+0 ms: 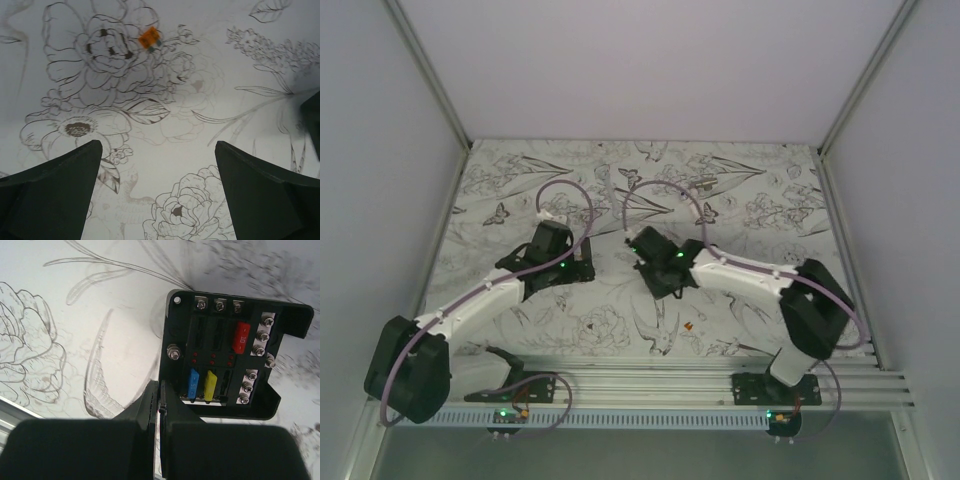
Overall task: Snap on the fuse box
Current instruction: Move the fuse box base at the center of the board, then pick up the fuse from the center of the board.
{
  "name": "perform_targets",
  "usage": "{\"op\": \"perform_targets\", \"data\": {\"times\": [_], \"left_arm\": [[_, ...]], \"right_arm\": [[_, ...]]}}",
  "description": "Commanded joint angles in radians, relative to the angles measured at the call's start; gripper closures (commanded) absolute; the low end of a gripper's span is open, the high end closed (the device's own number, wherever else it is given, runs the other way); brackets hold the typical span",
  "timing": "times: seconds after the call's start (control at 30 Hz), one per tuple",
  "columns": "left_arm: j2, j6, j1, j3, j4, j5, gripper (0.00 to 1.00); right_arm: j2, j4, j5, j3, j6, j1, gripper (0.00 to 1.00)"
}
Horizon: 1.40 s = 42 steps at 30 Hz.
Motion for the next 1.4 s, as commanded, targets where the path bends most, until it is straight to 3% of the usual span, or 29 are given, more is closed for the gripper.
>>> {"op": "perform_targets", "data": {"times": [0.0, 0.23, 0.5, 0.77, 1.07, 1.37], "left_arm": [[-0.019, -0.044, -0.001, -0.013, -0.089, -0.131, 0.0], [-0.051, -0.097, 0.006, -0.026, -0.13, -0.24, 0.0], [-0.054, -0.1, 0.01, -0.027, -0.134, -0.245, 0.0], [-0.027, -0.073, 0.008, -0.008, -0.131, -0.189, 0.0], [-0.011, -0.062, 0.007, 0.006, -0.132, -0.153, 0.0], [-0.017, -0.063, 0.007, 0.005, -0.131, -0.153, 0.0]], "right_arm": [[0.119, -0.012, -0.019, 0.115, -0.012, 0.064, 1.0], [0.23, 0.017, -0.051, 0.158, 0.014, 0.107, 1.0], [0.211, 0.011, -0.049, 0.176, 0.026, 0.122, 0.75], [0.045, -0.059, 0.019, 0.109, 0.065, 0.122, 0.6], [-0.152, -0.235, 0.132, -0.068, 0.394, 0.121, 0.49], [-0.267, -0.222, 0.119, -0.267, 0.695, 0.121, 0.5]]}}
